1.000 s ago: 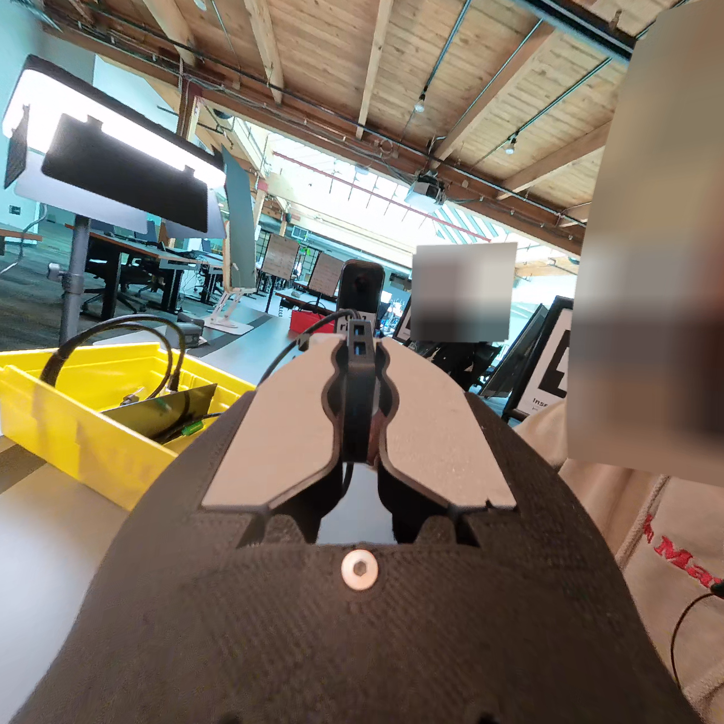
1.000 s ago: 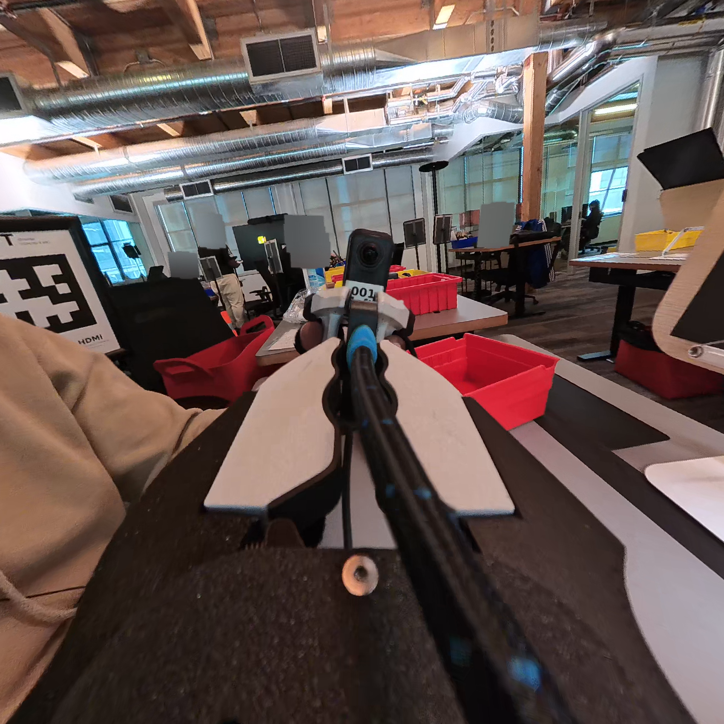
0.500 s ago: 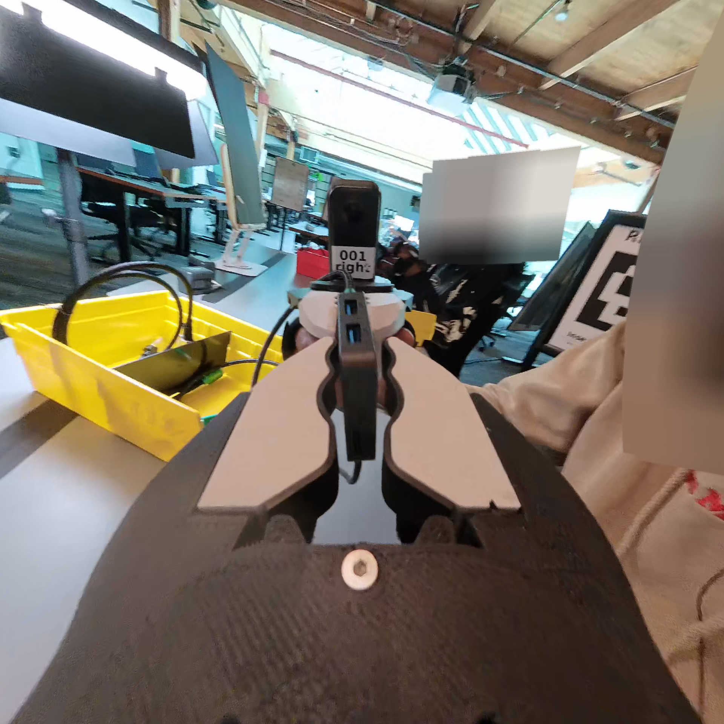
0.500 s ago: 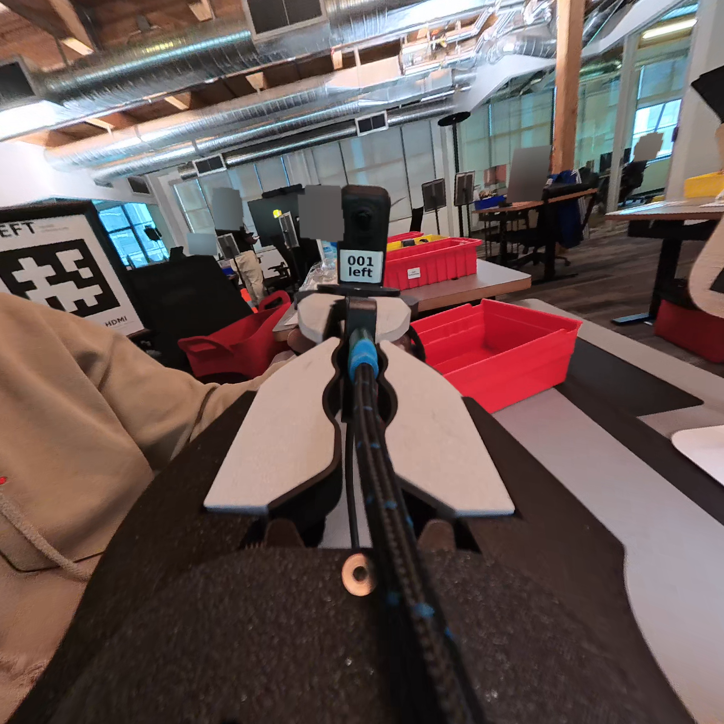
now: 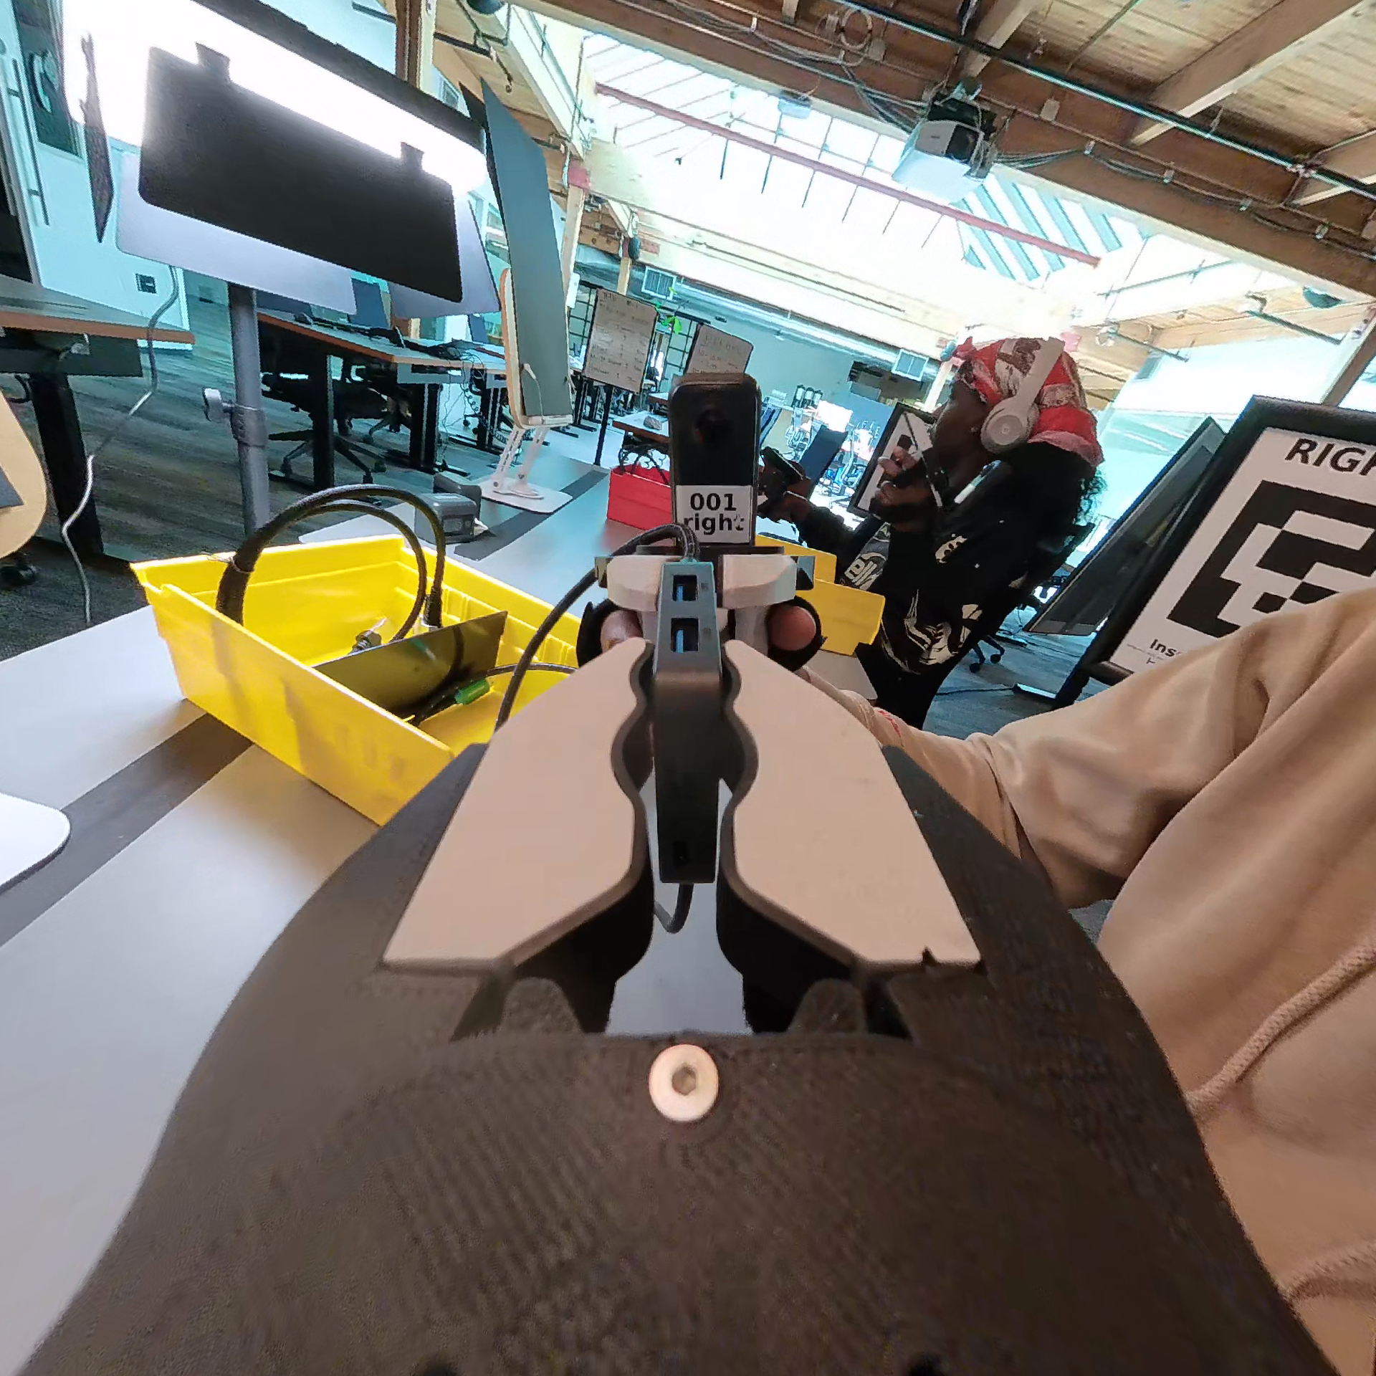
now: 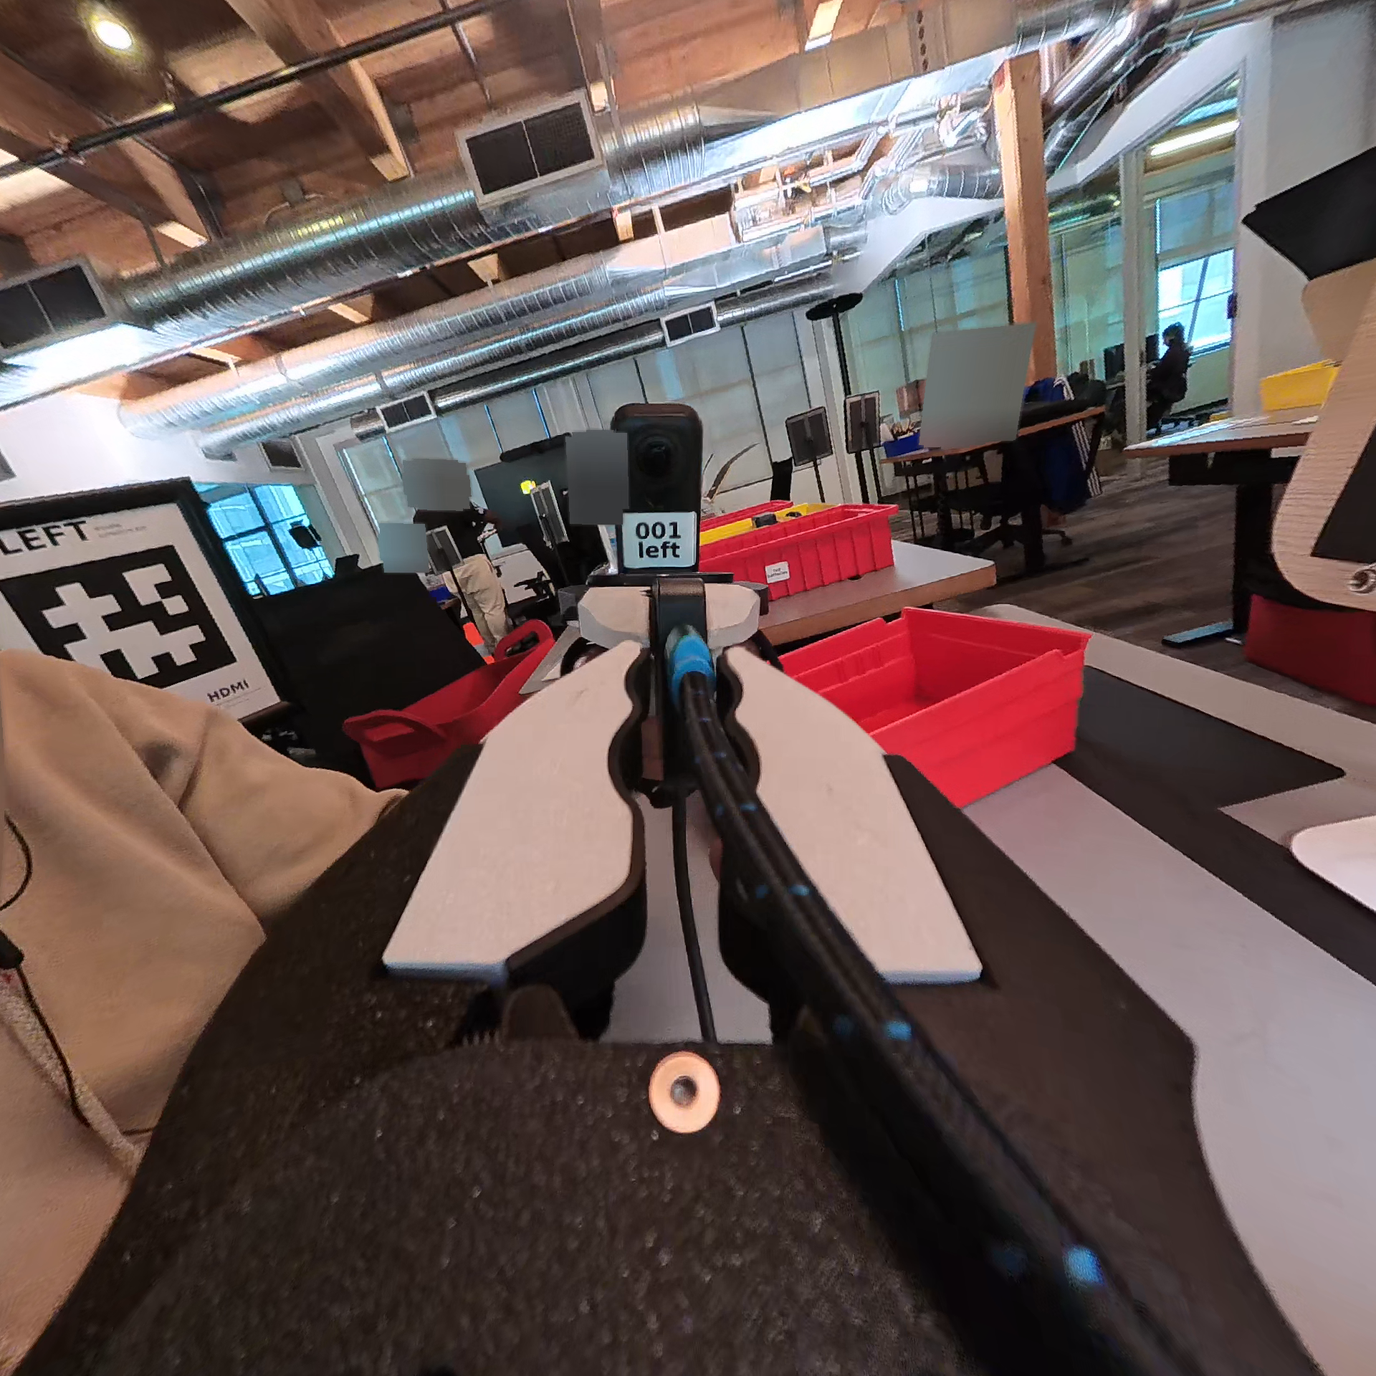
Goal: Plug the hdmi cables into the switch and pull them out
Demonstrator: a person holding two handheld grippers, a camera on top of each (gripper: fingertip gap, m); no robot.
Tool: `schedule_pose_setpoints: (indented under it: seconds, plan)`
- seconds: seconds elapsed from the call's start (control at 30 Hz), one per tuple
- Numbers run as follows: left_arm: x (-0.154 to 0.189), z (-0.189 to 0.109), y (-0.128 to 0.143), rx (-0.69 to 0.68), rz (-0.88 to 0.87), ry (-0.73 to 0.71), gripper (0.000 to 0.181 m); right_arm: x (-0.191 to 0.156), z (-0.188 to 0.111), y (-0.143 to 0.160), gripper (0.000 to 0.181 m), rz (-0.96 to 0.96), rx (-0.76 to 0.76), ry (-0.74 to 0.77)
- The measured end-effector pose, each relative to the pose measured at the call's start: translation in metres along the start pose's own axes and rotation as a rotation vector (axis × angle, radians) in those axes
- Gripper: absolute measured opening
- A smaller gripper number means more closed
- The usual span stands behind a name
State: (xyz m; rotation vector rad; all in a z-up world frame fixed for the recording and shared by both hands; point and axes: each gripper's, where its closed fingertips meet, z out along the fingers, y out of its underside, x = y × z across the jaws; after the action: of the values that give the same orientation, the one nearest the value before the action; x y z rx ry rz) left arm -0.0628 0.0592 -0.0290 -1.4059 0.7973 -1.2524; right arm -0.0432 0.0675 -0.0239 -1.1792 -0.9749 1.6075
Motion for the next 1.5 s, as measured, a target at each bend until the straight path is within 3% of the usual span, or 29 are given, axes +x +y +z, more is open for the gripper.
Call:
schedule_pose_setpoints:
  seconds: [0.2,0.27,0.37,0.8,1.5]
  plan:
    - [0.003,0.001,-0.002,0.040,-0.020,0.036,0.015,-0.001,0.002,-0.001,0.011,-0.004,0.017,-0.001]
    - [0.008,0.004,0.002,0.027,-0.030,0.071,0.026,0.000,0.003,0.001,0.011,0.002,0.010,0.000]
    - [0.004,0.007,0.007,-0.003,-0.009,0.040,0.014,-0.003,0.008,0.005,0.011,0.012,0.002,-0.015]
    - [-0.007,0.006,0.007,0.013,-0.039,-0.009,0.014,0.008,0.009,0.009,0.011,0.153,0.024,-0.009]
    - [-0.013,0.006,0.005,0.046,-0.070,-0.028,0.014,0.013,0.009,0.010,0.012,0.094,0.024,0.042]
